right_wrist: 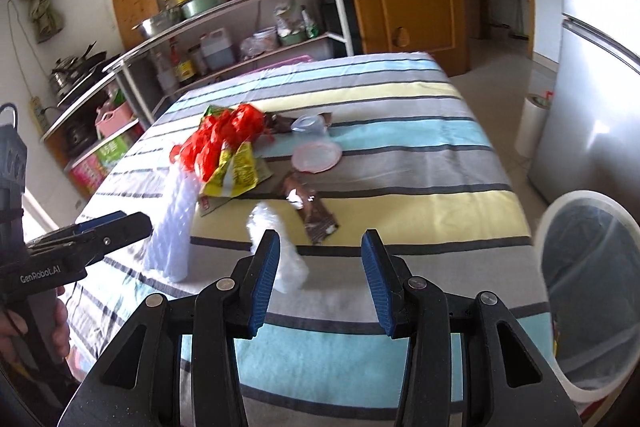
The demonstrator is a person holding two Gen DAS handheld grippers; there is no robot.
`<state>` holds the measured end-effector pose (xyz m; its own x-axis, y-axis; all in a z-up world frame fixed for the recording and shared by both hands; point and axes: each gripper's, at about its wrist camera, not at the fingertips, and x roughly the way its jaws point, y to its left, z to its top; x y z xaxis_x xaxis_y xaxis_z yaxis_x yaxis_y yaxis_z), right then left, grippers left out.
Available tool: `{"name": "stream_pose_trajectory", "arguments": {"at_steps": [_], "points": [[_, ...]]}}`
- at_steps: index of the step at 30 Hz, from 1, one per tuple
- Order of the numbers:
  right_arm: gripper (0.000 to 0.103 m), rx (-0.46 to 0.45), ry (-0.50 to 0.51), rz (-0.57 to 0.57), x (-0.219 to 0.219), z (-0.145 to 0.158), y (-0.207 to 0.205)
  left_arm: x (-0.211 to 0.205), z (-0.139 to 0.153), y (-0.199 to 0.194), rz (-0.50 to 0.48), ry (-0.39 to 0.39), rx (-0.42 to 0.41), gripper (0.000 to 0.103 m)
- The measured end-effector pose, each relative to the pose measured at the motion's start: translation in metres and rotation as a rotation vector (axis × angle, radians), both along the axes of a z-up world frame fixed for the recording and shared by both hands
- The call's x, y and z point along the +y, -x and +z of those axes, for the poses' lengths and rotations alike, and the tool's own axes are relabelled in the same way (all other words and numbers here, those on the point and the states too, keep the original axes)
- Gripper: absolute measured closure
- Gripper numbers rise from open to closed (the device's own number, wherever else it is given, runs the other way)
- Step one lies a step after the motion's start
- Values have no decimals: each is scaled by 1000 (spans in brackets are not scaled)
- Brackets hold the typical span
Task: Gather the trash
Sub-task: 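Return both tools to the table toward the remaining trash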
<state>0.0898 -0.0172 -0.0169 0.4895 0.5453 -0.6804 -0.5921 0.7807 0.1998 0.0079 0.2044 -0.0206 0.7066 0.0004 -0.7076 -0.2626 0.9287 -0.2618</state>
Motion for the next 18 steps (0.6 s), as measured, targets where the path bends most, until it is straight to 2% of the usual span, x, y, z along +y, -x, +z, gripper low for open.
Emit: {"name": "stream_pose_trajectory", "arguments": {"at_steps": [9,18], "points": [[59,15,40,113,31,-12,0,1,-8,-11,-2,14,29,23],[59,57,56,122,40,-24,-6,2,-16,-22,-11,12,60,23]]}}
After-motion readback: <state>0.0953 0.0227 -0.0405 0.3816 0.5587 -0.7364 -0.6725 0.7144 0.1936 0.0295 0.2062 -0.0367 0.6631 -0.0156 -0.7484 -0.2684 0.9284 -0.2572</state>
